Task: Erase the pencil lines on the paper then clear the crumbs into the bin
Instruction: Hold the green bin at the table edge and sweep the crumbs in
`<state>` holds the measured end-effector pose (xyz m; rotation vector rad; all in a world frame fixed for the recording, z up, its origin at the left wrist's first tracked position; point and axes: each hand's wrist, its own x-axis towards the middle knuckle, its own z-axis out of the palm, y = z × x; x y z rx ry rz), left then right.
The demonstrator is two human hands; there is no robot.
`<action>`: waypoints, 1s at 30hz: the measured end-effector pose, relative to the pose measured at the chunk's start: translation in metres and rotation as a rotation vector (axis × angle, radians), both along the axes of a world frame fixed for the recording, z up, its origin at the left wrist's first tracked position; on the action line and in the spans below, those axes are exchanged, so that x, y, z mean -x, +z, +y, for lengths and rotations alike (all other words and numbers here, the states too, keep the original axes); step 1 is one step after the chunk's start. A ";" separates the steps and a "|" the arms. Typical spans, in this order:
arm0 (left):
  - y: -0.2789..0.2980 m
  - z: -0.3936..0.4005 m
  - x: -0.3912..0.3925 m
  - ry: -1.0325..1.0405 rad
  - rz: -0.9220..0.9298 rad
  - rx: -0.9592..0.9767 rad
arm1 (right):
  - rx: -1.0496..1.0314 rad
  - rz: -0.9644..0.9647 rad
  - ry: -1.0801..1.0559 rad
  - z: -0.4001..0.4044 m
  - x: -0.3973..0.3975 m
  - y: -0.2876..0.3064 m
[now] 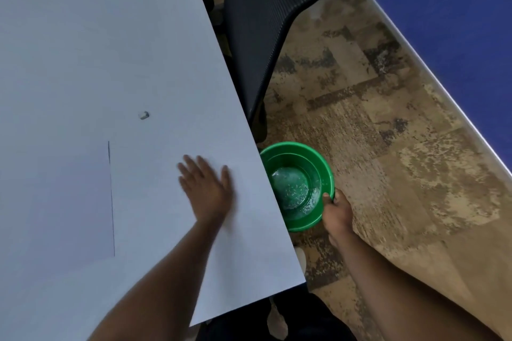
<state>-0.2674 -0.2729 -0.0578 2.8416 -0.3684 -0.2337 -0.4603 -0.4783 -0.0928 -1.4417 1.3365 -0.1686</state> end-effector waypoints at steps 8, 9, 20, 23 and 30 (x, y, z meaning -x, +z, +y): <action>-0.008 -0.003 0.013 -0.051 0.040 -0.078 | -0.017 -0.042 0.039 -0.003 -0.004 0.004; -0.007 -0.010 0.027 -0.134 0.038 -0.086 | -0.018 -0.042 0.040 -0.004 -0.005 0.005; 0.022 -0.064 0.140 -0.705 0.205 0.153 | 0.004 -0.012 0.053 -0.016 0.011 0.025; 0.042 -0.076 0.133 -0.596 0.235 0.253 | 0.028 0.000 0.059 -0.019 0.022 0.031; 0.065 -0.098 0.137 -0.341 0.168 0.390 | 0.101 0.030 0.008 -0.028 0.054 0.047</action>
